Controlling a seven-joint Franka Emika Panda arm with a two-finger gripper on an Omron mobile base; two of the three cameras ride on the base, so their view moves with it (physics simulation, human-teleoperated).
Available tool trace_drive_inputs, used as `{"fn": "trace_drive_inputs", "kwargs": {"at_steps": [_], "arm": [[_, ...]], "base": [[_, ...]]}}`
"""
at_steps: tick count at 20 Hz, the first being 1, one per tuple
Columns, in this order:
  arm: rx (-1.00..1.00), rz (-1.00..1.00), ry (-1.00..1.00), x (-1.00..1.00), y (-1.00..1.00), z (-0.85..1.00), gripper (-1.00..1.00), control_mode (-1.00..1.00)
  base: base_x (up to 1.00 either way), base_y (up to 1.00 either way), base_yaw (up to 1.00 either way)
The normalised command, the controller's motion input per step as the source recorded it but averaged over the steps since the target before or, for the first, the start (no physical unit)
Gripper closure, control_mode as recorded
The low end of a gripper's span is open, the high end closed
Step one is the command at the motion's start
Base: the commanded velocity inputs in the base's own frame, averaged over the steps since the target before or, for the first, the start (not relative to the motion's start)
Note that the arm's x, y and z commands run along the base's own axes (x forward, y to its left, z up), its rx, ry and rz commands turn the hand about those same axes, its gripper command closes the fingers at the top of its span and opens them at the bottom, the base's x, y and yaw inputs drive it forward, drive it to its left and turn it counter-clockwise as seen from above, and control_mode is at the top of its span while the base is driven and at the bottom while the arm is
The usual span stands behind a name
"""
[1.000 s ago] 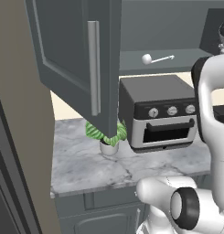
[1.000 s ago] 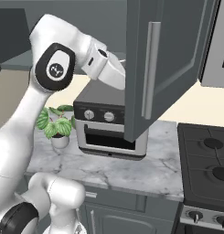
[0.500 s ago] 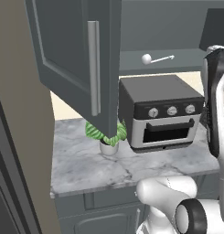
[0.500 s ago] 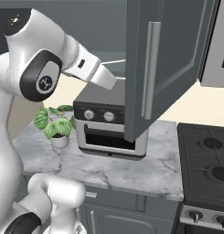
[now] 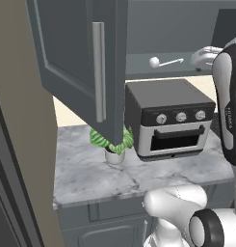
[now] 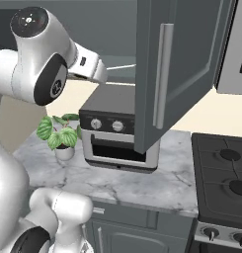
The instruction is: Open the cabinet and move the ladle to the pot. Then close the cabinet.
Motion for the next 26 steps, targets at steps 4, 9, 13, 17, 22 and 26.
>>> {"fn": "trace_drive_inputs", "kwargs": {"at_steps": [4, 9, 13, 17, 22, 26], "arm": [[0.00, 0.24, -0.06, 0.56, 0.39, 0.00, -1.00, -1.00], [0.00, 0.16, -0.05, 0.56, 0.34, -0.02, -1.00, -1.00], [0.00, 0.09, -0.02, 0.54, 0.27, -0.14, -1.00, -1.00], [0.00, 0.03, 0.00, 0.57, 0.16, -0.13, -1.00, -1.00], [0.00, 0.00, 0.00, 0.43, 0.02, -0.01, -1.00, -1.00], [-0.01, 0.00, 0.00, 0.29, 0.00, 0.00, -1.00, -1.00]], "base": [[0.00, 0.00, 0.00], [0.00, 0.00, 0.00], [0.00, 0.00, 0.00], [0.00, 0.00, 0.00], [0.00, 0.00, 0.00], [0.00, 0.00, 0.00]]}}
